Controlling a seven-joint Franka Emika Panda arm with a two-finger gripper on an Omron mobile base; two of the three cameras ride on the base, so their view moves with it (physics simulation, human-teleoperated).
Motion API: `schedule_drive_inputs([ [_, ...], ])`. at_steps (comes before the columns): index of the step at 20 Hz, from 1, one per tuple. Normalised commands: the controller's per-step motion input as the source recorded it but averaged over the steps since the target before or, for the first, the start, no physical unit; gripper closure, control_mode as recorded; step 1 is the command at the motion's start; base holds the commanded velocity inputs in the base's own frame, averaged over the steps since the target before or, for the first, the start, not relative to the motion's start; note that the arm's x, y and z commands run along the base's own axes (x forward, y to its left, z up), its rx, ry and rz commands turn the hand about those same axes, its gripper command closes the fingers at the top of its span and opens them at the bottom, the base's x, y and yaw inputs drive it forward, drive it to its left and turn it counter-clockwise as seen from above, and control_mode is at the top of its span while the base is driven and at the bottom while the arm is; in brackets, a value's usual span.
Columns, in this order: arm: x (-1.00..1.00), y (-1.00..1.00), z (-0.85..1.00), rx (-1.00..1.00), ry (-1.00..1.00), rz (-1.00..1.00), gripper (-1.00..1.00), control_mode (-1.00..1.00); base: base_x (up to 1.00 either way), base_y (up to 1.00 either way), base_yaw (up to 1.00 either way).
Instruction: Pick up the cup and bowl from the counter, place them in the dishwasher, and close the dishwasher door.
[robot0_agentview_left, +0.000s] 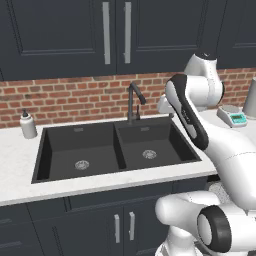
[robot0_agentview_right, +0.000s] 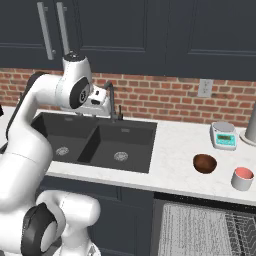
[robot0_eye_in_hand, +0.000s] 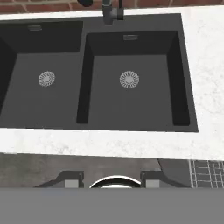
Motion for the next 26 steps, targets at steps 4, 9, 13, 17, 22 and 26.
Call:
schedule_drive_inputs([
  [4,-0.34,-0.06,0.00,0.01,0.00,-0.03,-1.00,-1.00,0.00,0.00,0.00],
  [9,-0.97,-0.47,0.00,0.05,-0.05,-0.21,-1.00,-1.00,0.00,0.00,0.00],
  [13,-0.81,-0.54,-0.08,0.02,-0.08,-0.43,-1.00,-1.00,0.00,0.00,0.00],
  [17,-0.64,-0.56,-0.12,0.00,-0.06,-0.47,-1.00,-1.00,0.00,0.00,0.00],
  [22,-0.48,-0.66,-0.26,0.00,-0.04,-0.48,-1.00,-1.00,0.00,0.00,0.00],
  [26,-0.02,-0.96,-0.08,0.00,0.00,-0.19,-1.00,-1.00,0.00,0.00,0.00],
])
